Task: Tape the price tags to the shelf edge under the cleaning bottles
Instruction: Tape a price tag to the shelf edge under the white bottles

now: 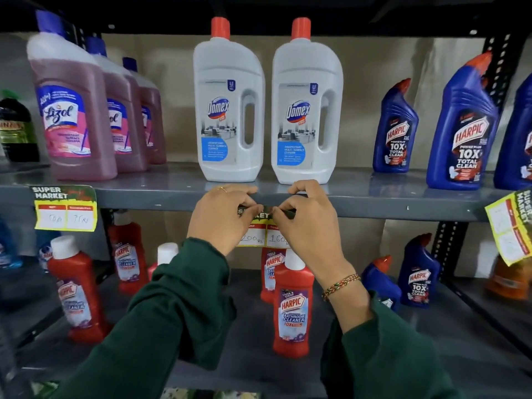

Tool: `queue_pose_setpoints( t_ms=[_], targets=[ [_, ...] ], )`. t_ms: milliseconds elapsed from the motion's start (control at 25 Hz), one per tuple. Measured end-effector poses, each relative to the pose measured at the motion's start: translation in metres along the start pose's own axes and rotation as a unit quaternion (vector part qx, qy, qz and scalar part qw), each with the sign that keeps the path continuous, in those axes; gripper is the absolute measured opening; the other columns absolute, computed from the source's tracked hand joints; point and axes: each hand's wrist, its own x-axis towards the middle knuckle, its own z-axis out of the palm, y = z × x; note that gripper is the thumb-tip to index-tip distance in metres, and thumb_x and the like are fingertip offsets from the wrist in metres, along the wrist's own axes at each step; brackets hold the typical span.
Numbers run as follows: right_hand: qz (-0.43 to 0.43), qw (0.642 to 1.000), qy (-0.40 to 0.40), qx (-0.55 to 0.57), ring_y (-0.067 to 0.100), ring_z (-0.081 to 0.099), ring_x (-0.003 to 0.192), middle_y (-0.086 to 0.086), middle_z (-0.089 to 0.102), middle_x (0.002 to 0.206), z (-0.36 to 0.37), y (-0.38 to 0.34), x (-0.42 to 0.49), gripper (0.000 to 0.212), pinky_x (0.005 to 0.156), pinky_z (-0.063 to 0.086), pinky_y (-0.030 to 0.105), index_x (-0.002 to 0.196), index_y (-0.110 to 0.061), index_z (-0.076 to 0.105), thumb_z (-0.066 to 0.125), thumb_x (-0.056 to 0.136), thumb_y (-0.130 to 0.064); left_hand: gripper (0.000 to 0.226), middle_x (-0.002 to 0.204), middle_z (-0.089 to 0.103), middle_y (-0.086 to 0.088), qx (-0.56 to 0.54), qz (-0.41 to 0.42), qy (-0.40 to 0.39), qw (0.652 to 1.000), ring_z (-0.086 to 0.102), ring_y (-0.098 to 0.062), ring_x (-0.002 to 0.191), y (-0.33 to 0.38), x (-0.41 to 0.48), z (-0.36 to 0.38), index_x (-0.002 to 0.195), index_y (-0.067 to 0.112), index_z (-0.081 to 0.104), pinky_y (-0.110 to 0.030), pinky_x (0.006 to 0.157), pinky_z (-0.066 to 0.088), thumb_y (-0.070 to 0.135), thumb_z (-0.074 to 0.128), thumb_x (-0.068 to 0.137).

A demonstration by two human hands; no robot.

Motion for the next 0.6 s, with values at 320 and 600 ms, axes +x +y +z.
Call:
queue_pose_setpoints(
  t_ms=[320, 600],
  targets=[
    [0.026, 0.998, 0.048, 0.015, 0.021, 0.055, 0.081, 0.008, 0.061, 0.087, 0.007, -0.003, 0.005, 0.013, 0.068, 0.044, 0.029, 0.072, -0.008, 0.067, 0.067, 0.077, -0.020, 0.010, 0.095, 0.073, 0.001, -0.045, -0.043, 0.023, 0.998, 0.062, -0.011, 0.087, -0.001, 0.009, -0.001, 0.073, 0.013, 0.067, -0.022, 0.081, 0.042, 0.018, 0.066, 0.082],
    [0.048, 0.997, 0.060, 0.020, 0.019, 0.056, 0.080, 0.009, 0.063, 0.085, 0.010, -0.008, 0.008, 0.016, 0.067, 0.046, 0.028, 0.076, -0.008, 0.065, 0.070, 0.077, -0.023, 0.006, 0.089, 0.072, -0.006, -0.054, 0.008, 0.043, 0.998, 0.063, -0.023, 0.081, -0.012, 0.009, 0.004, 0.080, 0.008, 0.064, -0.040, 0.073, 0.052, 0.013, 0.066, 0.083]
  ],
)
